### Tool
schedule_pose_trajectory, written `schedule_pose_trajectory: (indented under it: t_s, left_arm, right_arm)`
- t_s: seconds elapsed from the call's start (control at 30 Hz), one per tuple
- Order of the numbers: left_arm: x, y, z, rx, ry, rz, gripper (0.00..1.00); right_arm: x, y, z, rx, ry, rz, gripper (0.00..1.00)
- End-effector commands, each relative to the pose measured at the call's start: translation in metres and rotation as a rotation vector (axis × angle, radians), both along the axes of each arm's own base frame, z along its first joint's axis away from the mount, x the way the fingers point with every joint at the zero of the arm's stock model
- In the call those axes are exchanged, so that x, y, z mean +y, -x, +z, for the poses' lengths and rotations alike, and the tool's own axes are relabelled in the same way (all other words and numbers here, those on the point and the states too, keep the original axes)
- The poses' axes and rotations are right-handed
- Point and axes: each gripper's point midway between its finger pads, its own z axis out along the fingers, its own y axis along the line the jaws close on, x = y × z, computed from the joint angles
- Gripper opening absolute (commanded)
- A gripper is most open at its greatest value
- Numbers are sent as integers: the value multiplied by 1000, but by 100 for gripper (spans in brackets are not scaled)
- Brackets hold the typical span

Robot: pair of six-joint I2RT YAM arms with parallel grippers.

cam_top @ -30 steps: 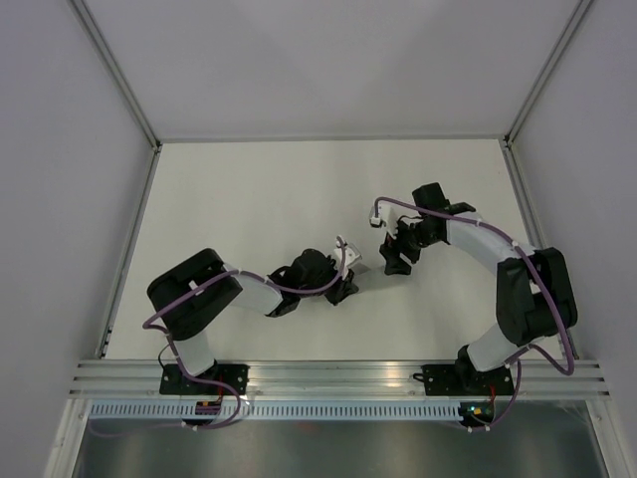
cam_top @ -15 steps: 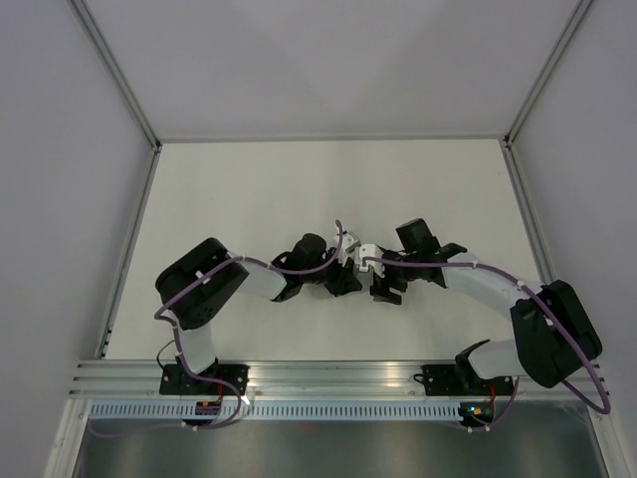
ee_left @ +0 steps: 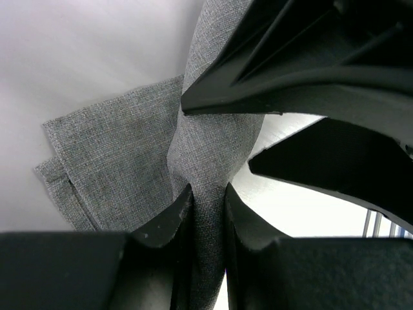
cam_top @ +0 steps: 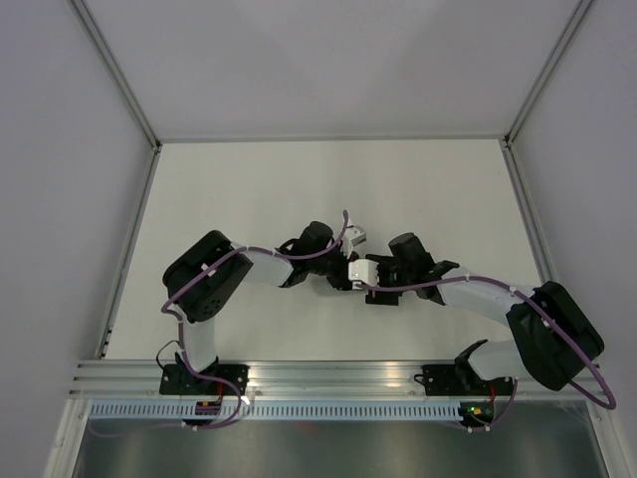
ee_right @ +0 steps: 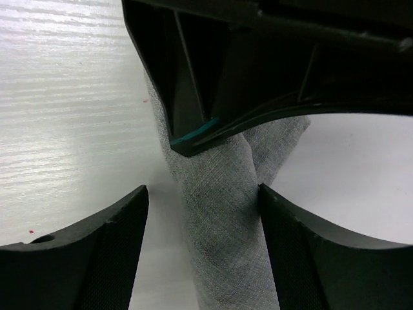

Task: Fold the napkin, place the utensils inside, and roll it up
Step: Roll the napkin at the center of the board.

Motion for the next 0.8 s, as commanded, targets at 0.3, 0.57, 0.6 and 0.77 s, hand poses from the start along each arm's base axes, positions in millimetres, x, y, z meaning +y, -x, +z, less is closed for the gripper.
schedule_pose_trajectory:
  t_s: [0.3, 0.57, 0.6, 0.77]
  left_arm:
    - [31, 22, -44, 201, -177, -13, 31]
    - [40, -27, -15, 112, -122, 212, 53]
    - [45, -36, -14, 84, -136, 263, 54]
    - [64, -72, 23, -45, -81, 467, 56]
  right_arm:
    - [-11, -8, -17, -61, 73, -7, 29]
    - [-13, 3, -24, 19, 97, 12, 17]
    - [-14, 6, -26, 34, 102, 14, 16]
    - [-13, 10, -26, 107, 116, 28, 15]
